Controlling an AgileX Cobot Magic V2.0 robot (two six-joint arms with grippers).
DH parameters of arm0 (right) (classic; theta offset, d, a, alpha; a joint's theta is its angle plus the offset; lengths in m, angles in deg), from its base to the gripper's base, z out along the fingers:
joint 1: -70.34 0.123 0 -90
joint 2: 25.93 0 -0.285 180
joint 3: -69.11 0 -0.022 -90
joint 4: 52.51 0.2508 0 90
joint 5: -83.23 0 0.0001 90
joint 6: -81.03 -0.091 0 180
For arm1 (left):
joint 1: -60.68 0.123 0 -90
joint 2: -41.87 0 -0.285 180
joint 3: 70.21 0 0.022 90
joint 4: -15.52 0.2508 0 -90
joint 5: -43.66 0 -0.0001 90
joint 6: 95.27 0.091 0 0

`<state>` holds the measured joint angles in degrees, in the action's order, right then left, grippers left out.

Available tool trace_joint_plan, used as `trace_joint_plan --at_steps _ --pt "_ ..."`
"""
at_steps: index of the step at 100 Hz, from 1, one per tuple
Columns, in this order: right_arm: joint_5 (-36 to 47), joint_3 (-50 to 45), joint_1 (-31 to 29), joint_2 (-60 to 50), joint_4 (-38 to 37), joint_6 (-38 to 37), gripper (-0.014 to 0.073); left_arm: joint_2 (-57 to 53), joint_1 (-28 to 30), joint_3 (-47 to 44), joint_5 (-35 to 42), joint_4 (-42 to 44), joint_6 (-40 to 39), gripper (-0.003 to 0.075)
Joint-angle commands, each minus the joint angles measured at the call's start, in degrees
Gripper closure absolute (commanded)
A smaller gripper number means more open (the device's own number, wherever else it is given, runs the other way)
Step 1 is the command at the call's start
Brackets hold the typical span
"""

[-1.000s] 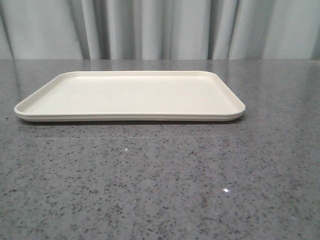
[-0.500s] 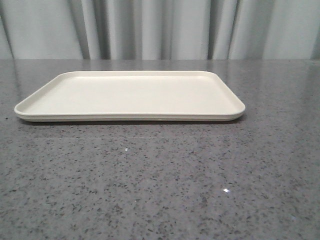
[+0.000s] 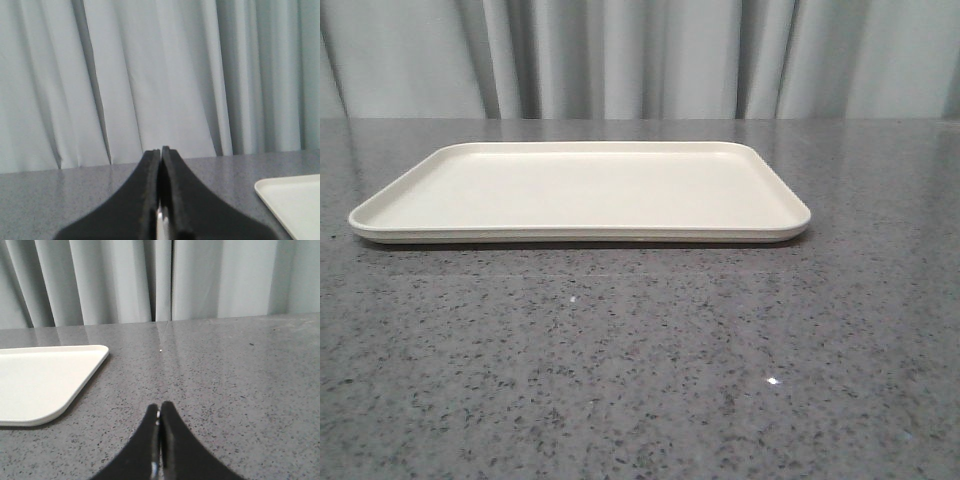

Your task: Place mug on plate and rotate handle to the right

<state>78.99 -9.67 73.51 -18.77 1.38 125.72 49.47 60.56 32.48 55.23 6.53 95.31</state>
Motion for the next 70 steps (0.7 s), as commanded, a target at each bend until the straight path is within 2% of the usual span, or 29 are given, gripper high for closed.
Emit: trace_joint_plan --at_steps 1,31,70 --pt "3.7 1.3 0.2 -1.2 1.1 0.4 0.0661 -1.7 -0.3 -0.3 7.3 -0.3 -0.4 0.0740" --pt "4.8 6.9 0.2 -1.1 1.0 0.4 0.0661 -1.7 -0.3 3.3 5.7 -3.5 -3.6 0.0740" --pt "2.7 16.8 0.2 4.5 1.0 0.4 0.0661 -1.7 -0.3 14.0 -6.7 -5.9 -3.6 0.0740"
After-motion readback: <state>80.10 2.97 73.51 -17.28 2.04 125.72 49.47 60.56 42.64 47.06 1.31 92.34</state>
